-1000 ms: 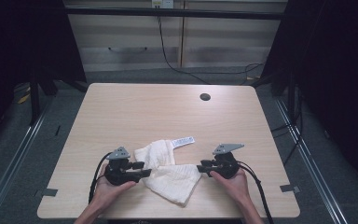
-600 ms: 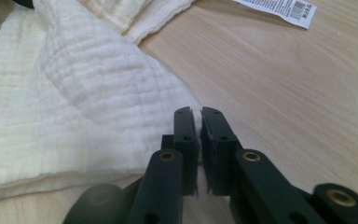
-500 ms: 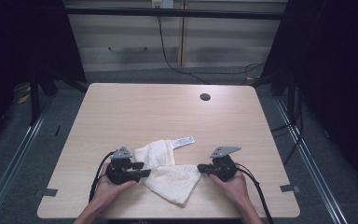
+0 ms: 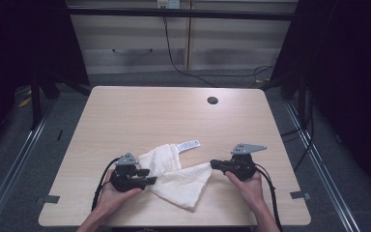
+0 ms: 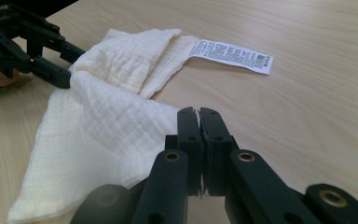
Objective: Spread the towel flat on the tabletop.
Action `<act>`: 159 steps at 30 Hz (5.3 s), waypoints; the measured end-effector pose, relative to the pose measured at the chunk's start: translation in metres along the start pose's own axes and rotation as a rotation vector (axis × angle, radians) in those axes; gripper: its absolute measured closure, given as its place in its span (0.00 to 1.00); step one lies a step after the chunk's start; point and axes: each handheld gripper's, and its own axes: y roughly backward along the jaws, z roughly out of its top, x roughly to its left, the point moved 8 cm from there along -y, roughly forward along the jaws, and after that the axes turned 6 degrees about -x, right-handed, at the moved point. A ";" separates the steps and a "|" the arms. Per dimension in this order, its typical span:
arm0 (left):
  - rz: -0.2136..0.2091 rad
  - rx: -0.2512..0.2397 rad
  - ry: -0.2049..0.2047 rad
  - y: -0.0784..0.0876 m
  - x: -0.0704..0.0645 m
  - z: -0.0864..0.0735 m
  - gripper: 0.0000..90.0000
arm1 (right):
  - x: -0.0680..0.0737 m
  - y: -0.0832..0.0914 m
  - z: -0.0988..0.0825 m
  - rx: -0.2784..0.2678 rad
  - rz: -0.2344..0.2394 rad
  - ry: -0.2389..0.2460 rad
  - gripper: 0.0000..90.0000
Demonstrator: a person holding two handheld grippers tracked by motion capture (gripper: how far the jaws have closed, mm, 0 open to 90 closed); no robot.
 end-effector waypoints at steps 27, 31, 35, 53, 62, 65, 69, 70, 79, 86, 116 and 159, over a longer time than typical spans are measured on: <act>0.011 -0.055 0.041 0.011 0.020 0.012 0.51 | -0.018 0.042 0.109 -0.150 -0.042 0.053 0.98; 0.015 -0.063 0.044 0.012 0.022 0.012 0.51 | 0.006 0.042 0.090 -0.139 0.000 0.086 0.98; 0.021 -0.069 0.047 0.014 0.022 0.013 0.51 | 0.022 0.045 0.063 -0.133 0.040 0.067 0.98; 0.039 -0.090 0.061 0.019 0.027 0.015 0.50 | 0.022 0.055 -0.049 0.053 0.034 -0.039 0.98; 0.012 -0.125 0.057 0.026 0.022 0.022 0.53 | 0.016 0.045 -0.069 0.137 0.011 -0.042 0.98; 0.012 -0.141 0.060 0.031 0.023 0.023 0.58 | 0.016 0.042 -0.073 0.155 0.008 -0.044 0.98; -0.007 -0.154 0.084 0.028 0.026 0.025 0.62 | 0.016 0.041 -0.073 0.156 0.005 -0.042 0.98; -0.012 -0.150 0.091 0.026 0.027 0.025 0.62 | 0.016 0.041 -0.073 0.155 0.005 -0.041 0.98; -0.013 -0.082 0.061 0.001 0.035 0.024 0.61 | 0.015 0.039 -0.072 0.148 0.003 -0.037 0.98; -0.065 -0.051 0.065 -0.008 0.031 0.020 0.67 | 0.014 0.038 -0.071 0.147 0.003 -0.027 0.98; -0.053 -0.222 0.010 0.055 0.029 0.094 0.97 | 0.010 0.074 0.037 -0.089 -0.015 0.051 0.99; 0.128 -0.327 -0.058 0.087 0.062 0.245 0.97 | -0.050 0.065 0.227 -0.252 -0.118 0.100 0.99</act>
